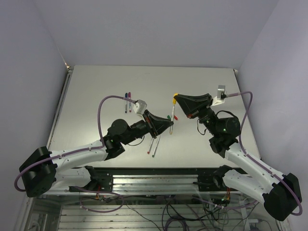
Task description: Insert the pens into the pen caps
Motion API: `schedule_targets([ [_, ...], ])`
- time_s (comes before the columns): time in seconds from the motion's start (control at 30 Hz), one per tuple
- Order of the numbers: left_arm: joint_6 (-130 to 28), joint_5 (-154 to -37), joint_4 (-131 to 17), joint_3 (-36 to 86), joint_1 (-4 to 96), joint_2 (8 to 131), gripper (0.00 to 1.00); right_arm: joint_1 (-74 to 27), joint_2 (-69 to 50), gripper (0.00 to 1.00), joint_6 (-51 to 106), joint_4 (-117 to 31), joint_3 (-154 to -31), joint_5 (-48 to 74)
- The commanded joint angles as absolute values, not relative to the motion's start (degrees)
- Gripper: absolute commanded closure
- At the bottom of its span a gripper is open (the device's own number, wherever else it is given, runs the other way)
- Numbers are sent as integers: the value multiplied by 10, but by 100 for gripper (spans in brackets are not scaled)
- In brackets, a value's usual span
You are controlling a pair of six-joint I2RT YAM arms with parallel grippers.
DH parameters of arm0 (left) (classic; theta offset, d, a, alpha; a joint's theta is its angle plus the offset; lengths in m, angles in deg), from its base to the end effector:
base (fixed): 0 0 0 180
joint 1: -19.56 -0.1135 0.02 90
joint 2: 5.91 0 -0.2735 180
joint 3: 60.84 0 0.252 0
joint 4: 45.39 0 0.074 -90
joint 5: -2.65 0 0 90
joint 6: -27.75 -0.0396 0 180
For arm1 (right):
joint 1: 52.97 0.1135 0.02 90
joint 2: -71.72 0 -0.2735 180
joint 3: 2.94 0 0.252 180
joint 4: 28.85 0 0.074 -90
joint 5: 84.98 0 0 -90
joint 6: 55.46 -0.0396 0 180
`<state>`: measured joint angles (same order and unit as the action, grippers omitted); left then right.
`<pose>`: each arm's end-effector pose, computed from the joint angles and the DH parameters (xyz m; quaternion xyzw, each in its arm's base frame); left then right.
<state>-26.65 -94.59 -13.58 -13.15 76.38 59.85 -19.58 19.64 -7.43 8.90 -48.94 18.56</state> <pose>0.1366 -0.2181 0.3116 0.1623 0.5965 -0.5937 0.5151 0.1604 0.1168 0.3616 -0.0665 0.4903 0.5755 0.6512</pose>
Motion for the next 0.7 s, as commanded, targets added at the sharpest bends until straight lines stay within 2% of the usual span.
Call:
schedule_targets([
  [0.0,-278,-942,-130,-120,761,592,93,-194,208,100,-69,80,-495,189],
  [0.67,-288,-927,-137,-123,761,576,93,-193,205,100,-62,69,-489,187],
])
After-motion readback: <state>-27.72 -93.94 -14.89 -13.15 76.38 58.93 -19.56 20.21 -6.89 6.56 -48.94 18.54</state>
